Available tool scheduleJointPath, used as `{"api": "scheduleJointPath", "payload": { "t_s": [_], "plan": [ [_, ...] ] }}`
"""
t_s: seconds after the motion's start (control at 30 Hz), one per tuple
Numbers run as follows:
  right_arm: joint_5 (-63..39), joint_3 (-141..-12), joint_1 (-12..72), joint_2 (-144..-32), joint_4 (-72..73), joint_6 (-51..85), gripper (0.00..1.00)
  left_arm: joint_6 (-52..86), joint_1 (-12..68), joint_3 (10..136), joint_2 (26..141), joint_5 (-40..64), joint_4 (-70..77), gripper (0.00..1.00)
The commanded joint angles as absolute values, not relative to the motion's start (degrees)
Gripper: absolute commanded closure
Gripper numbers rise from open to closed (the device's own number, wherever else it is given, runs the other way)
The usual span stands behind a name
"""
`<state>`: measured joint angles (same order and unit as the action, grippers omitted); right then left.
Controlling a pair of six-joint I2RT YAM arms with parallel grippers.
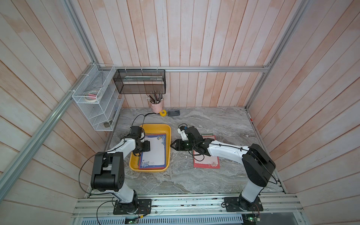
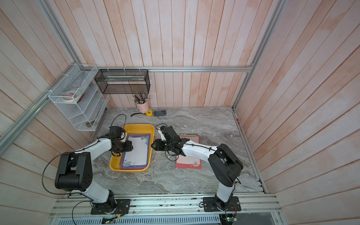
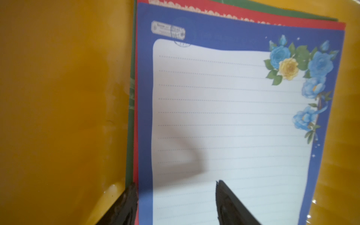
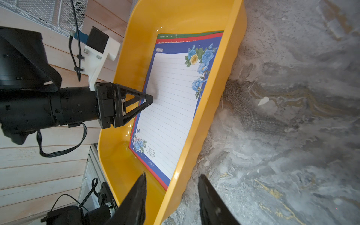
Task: Take out the stationery paper from the storage box
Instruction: Pick up the stationery paper from the storage box.
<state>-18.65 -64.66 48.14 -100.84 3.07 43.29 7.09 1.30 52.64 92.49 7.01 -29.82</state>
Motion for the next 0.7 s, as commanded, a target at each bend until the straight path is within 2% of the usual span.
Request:
{"api": "scheduleJointPath", "payload": {
  "t_s": [0.0, 0.67],
  "plan": [
    [-19.3, -65.5, 48.4, -100.9, 3.6, 43.5, 0.55, 6.6, 1.5, 53.6, 93.5, 6.4, -30.4, 0.34],
    [-19.8, -65.6, 48.4, -100.8, 3.4, 43.5, 0.55, 6.5, 1.7, 53.7, 93.7, 5.2, -30.5, 0.34]
  ]
}}
